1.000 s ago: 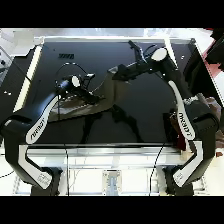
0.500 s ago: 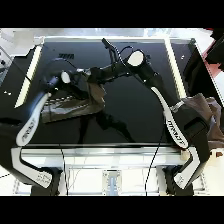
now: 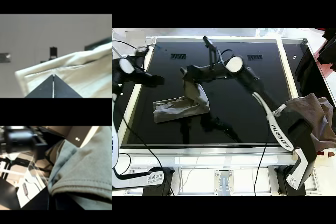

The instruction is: Fold the shirts.

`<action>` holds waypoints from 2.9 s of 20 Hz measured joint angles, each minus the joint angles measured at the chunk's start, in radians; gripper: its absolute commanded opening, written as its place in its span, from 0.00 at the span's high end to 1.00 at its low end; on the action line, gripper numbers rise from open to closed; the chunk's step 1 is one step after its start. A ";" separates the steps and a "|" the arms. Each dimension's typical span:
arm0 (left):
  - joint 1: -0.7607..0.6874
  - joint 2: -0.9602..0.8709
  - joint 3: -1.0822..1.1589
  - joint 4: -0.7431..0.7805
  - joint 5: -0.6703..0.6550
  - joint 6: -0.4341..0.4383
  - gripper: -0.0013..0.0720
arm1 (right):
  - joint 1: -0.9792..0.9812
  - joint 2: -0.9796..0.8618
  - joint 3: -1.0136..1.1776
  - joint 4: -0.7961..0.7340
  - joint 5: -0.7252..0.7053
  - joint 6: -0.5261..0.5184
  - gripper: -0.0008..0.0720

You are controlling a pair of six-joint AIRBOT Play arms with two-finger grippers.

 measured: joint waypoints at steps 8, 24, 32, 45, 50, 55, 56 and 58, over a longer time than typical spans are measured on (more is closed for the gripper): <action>0.026 0.044 0.000 -0.096 -0.002 0.000 0.97 | 0.121 -0.168 0.002 0.179 -0.283 0.033 0.32; 0.028 0.047 0.000 -0.124 -0.005 0.000 0.97 | -0.168 -0.187 -0.004 -0.002 0.024 -0.019 0.32; 0.028 0.047 0.000 -0.124 -0.005 0.000 0.97 | -0.200 -0.325 -0.040 -0.055 0.152 0.061 0.37; 0.028 0.047 0.000 -0.124 -0.005 0.000 0.97 | -0.074 -0.423 0.029 0.143 0.073 0.045 0.97; 0.028 0.047 0.000 -0.124 -0.005 0.000 0.97 | -0.122 -0.384 0.030 0.230 0.060 0.018 0.97; 0.028 0.047 0.000 -0.124 -0.006 0.000 0.97 | -0.332 -0.203 0.031 0.108 0.127 0.016 0.97; 0.028 0.047 0.000 -0.124 -0.006 0.000 0.97 | -0.388 -0.157 0.031 0.053 0.148 0.034 0.97; 0.028 0.047 0.000 -0.124 -0.005 0.000 0.97 | -0.513 -0.057 0.031 -0.074 0.219 0.076 0.97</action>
